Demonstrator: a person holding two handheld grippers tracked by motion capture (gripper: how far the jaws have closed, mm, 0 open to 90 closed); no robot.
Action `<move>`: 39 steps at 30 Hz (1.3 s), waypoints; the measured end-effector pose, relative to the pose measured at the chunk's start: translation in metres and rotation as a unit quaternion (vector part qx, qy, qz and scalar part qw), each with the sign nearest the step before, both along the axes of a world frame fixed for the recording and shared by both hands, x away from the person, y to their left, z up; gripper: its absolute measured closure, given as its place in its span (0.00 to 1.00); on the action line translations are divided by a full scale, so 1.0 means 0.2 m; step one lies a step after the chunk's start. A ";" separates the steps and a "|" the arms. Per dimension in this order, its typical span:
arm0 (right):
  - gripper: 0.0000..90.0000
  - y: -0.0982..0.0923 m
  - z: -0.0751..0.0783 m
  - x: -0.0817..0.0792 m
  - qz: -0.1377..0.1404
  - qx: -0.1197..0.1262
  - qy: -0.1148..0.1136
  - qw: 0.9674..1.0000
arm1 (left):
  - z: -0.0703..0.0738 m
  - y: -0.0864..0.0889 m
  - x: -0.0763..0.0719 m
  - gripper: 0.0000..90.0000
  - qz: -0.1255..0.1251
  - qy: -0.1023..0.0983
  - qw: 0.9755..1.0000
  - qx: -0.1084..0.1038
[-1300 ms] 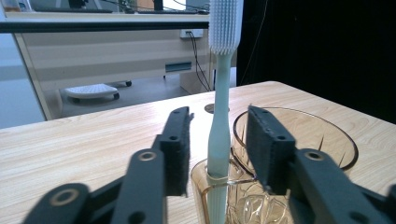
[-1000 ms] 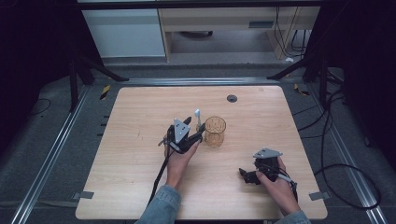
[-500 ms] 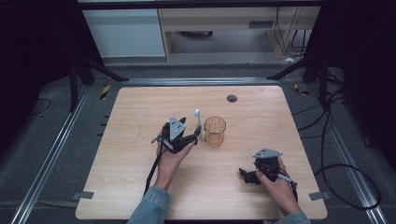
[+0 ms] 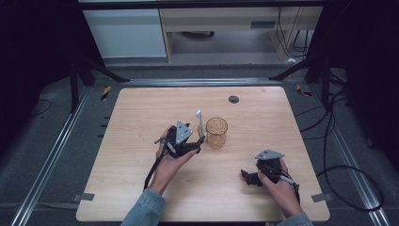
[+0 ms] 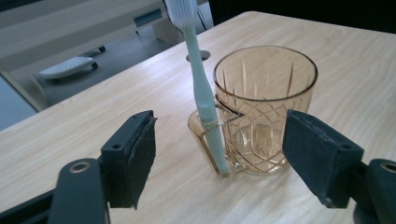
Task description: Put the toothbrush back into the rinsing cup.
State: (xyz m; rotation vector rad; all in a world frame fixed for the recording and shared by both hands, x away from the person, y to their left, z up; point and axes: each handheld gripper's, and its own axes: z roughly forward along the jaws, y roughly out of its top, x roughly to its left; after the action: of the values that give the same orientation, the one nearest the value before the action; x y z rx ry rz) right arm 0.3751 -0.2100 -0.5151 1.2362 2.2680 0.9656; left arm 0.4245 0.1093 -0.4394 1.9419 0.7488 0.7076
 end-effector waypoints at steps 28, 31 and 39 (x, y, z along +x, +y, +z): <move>0.00 0.00 0.00 0.00 0.000 -0.001 -0.001 1.000 | -0.01 0.15 -0.06 0.13 0.019 0.104 0.991 0.087; 0.00 0.00 0.00 0.00 -0.001 0.000 0.000 1.000 | 0.01 0.18 -0.06 0.13 0.024 0.103 0.991 0.084; 0.00 0.00 0.00 0.00 0.000 0.000 -0.001 1.000 | 0.02 0.36 -0.02 0.13 0.069 0.118 0.988 0.078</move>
State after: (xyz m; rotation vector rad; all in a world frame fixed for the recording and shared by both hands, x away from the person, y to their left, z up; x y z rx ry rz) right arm 0.3752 -0.2097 -0.5153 1.2356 2.2663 0.9648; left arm 0.4202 0.1812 -0.4348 2.1566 1.0066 0.6408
